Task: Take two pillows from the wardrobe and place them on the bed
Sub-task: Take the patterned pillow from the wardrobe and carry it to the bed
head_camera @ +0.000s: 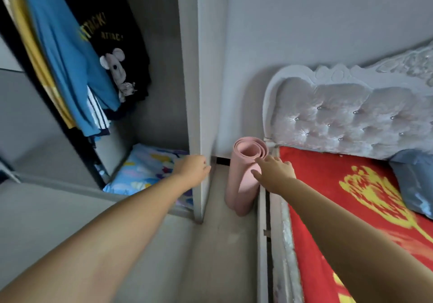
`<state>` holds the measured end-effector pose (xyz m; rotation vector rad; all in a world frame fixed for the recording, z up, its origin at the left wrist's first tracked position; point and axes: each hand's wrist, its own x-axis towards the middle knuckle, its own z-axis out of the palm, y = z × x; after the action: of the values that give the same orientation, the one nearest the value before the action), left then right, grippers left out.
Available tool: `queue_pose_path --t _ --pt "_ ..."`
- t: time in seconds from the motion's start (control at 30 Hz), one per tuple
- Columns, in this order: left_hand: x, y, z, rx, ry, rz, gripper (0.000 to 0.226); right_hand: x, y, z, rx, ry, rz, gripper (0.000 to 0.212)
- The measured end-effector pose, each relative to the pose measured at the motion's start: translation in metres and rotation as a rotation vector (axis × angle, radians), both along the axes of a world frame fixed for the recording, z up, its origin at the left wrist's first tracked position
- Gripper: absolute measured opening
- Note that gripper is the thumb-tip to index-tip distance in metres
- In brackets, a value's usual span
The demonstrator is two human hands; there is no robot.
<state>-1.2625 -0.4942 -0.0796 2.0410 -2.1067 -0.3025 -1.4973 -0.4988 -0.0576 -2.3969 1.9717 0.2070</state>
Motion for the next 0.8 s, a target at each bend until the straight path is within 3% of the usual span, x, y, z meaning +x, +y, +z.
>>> queue_pose_path --t 0.2,0.33,0.57,0.8 --pt "0.141 0.019 0.0 0.006 -0.019 0.214 0.028 0.132 -0.016 -0.012 0.053 -0.008 0.236 0.044" --pt "0.226 0.009 -0.001 0.018 -0.05 0.232 0.029 0.232 -0.038 -0.02 0.094 0.038 0.376 0.038" --pt "0.361 -0.041 0.014 0.053 -0.124 0.184 0.031 0.371 -0.088 -0.018 0.123 -0.076 0.278 0.045" --pt "0.395 -0.132 0.002 0.071 -0.07 0.122 0.033 0.42 -0.159 -0.031 0.136 -0.042 0.244 0.048"
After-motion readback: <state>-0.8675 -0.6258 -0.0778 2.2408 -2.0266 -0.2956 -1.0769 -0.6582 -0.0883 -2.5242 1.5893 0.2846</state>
